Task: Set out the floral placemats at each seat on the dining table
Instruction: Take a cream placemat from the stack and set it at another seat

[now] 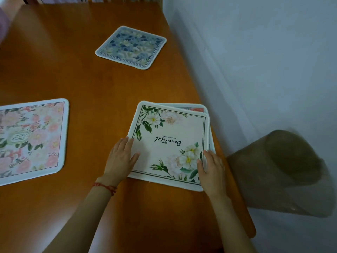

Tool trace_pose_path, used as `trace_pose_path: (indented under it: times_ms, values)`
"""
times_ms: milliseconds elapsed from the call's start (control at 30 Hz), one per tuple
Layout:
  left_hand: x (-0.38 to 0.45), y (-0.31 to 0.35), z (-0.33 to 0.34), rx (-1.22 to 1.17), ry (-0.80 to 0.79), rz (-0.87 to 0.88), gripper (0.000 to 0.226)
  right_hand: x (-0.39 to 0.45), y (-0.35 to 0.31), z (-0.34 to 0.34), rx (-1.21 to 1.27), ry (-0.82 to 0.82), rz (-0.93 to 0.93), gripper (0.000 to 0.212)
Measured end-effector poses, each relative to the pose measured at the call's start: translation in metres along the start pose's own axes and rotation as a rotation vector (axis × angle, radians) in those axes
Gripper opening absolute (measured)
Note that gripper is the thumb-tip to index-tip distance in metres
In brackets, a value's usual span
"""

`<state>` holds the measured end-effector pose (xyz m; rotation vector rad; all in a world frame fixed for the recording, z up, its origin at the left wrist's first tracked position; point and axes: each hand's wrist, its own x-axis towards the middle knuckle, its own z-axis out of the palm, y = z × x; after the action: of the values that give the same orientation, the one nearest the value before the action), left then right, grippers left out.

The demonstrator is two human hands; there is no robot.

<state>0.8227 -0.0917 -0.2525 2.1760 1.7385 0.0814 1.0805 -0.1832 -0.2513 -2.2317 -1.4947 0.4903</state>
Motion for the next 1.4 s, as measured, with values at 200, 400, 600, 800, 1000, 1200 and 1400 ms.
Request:
trace_pose_path:
  times_ms: [200,400,600,800,1000,1200,1400]
  values:
    - [0.02,-0.007,0.004,-0.048,-0.03,-0.028,0.057,0.014,0.007,0.014,-0.002,-0.006,0.074,0.044]
    - [0.03,-0.006,0.012,-0.211,0.011,-0.077,0.048,0.019,0.004,0.022,0.055,0.015,0.153,0.046]
    - [0.037,-0.002,0.011,-0.388,0.181,-0.198,0.04,0.027,0.003,0.029,0.153,0.085,0.257,0.041]
    - [0.041,-0.007,0.01,-0.468,0.243,-0.276,0.034,0.035,0.011,0.036,0.23,0.153,0.355,0.007]
    - [0.033,-0.007,0.007,-0.481,0.245,-0.264,0.029,0.027,0.013,0.033,0.315,0.176,0.426,0.004]
    - [0.024,-0.006,0.002,-0.535,0.25,-0.269,0.027,0.015,0.008,0.03,0.363,0.201,0.41,0.005]
    - [0.017,-0.008,-0.002,-0.563,0.273,-0.293,0.025,0.007,-0.003,0.02,0.399,0.267,0.403,0.018]
